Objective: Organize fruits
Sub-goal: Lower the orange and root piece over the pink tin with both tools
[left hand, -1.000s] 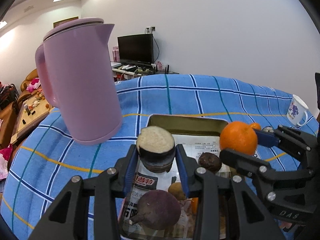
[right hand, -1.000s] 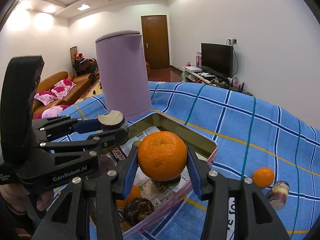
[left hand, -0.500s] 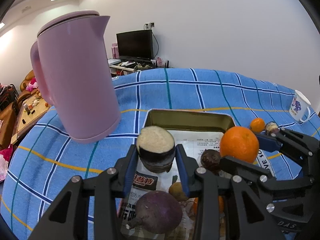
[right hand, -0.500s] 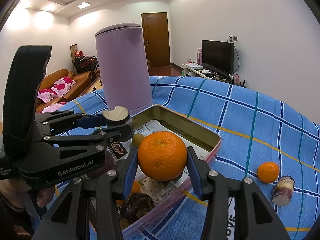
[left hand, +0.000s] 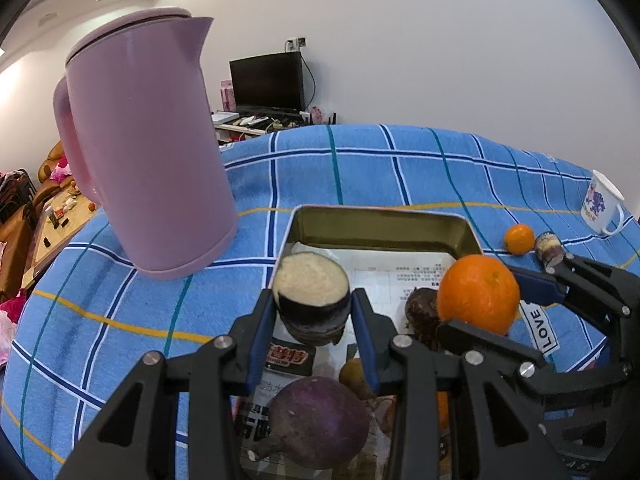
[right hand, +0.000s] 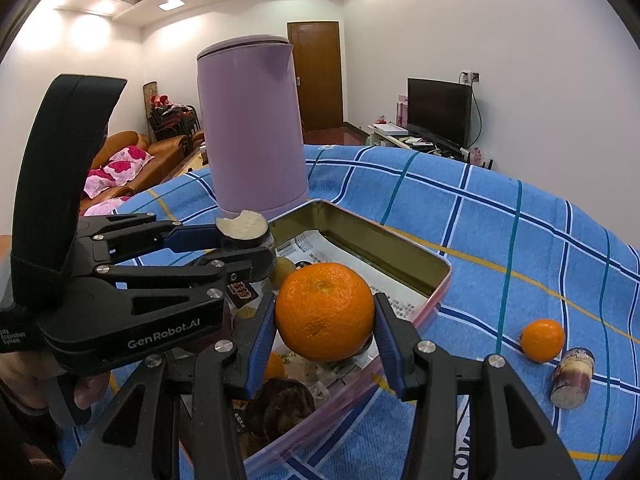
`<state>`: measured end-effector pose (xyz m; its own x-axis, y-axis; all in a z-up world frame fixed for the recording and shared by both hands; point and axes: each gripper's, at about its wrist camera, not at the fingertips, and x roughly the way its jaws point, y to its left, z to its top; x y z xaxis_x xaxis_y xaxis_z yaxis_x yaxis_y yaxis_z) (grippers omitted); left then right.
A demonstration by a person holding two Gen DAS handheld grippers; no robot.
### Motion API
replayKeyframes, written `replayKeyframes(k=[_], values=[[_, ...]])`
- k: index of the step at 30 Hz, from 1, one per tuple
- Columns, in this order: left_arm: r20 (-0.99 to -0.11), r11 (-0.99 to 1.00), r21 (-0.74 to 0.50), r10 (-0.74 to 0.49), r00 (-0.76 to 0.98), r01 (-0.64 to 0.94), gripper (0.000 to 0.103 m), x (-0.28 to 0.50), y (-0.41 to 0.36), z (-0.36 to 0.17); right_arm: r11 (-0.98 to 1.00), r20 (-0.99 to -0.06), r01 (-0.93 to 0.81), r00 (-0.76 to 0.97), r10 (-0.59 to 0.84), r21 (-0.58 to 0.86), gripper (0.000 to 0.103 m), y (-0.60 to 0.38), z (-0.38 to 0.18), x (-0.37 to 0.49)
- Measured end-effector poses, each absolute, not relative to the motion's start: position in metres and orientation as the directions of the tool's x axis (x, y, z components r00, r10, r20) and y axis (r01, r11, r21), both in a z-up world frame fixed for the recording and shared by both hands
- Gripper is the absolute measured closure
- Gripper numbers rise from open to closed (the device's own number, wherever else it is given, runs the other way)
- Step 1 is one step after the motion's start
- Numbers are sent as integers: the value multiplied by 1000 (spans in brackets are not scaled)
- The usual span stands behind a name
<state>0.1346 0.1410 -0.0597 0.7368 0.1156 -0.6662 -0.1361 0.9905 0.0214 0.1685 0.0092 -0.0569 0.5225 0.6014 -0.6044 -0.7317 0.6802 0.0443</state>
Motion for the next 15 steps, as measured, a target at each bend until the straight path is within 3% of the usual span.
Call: replayKeyframes(k=[15], values=[[-687,992,60,124,716,-114,63,138,133,-70,679,-611,-734,526,592,25,54,10,-62,164]])
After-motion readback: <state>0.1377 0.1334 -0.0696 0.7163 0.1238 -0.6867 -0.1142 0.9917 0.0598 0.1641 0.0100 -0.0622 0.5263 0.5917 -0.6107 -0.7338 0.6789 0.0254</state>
